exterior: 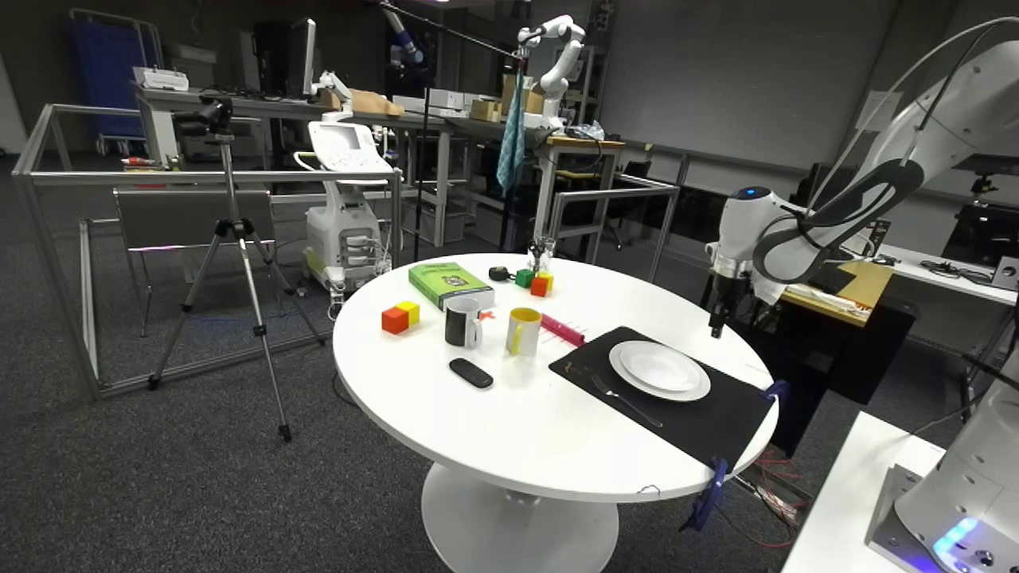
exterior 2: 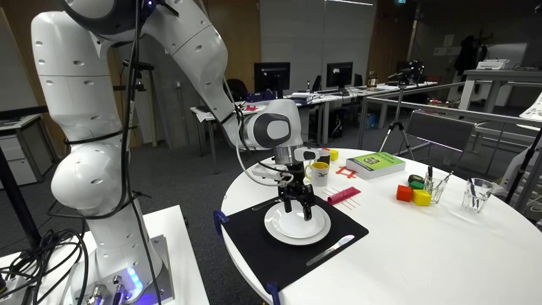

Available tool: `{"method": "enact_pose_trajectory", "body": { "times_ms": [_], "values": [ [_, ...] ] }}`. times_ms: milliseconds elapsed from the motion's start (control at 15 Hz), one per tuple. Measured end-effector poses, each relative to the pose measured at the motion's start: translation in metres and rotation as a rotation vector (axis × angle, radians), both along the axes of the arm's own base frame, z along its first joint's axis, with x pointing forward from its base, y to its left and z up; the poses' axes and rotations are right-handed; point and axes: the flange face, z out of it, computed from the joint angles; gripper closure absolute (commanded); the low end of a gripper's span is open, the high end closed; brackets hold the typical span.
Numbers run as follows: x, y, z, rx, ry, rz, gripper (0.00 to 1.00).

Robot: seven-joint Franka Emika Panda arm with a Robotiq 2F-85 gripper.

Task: Slide the white plates a little upwards on the table, slide the white plates a little to the left on the table

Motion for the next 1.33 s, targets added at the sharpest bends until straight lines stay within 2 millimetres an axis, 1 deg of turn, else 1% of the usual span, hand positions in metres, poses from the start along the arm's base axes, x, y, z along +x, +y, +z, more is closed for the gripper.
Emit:
{"method": "enact_pose_trajectory", "body": {
  "times_ms": [267,467,600,800,1000,1333],
  "values": [
    [-0.004,-0.012,0.024,-0.02,-0.068,-0.2,0.0],
    [-0.007,-0.025,0.041,-0.027,-0.121,-0.333,0.0],
    [-0.009,-0.036,0.047,-0.027,-0.155,-0.418,0.0],
    [-0.008,-0.053,0.051,-0.029,-0.188,-0.523,0.0],
    [-0.004,-0.068,0.052,-0.027,-0.203,-0.58,0.0],
    [0.004,-0.072,0.049,-0.017,-0.201,-0.604,0.0]
  ]
}}
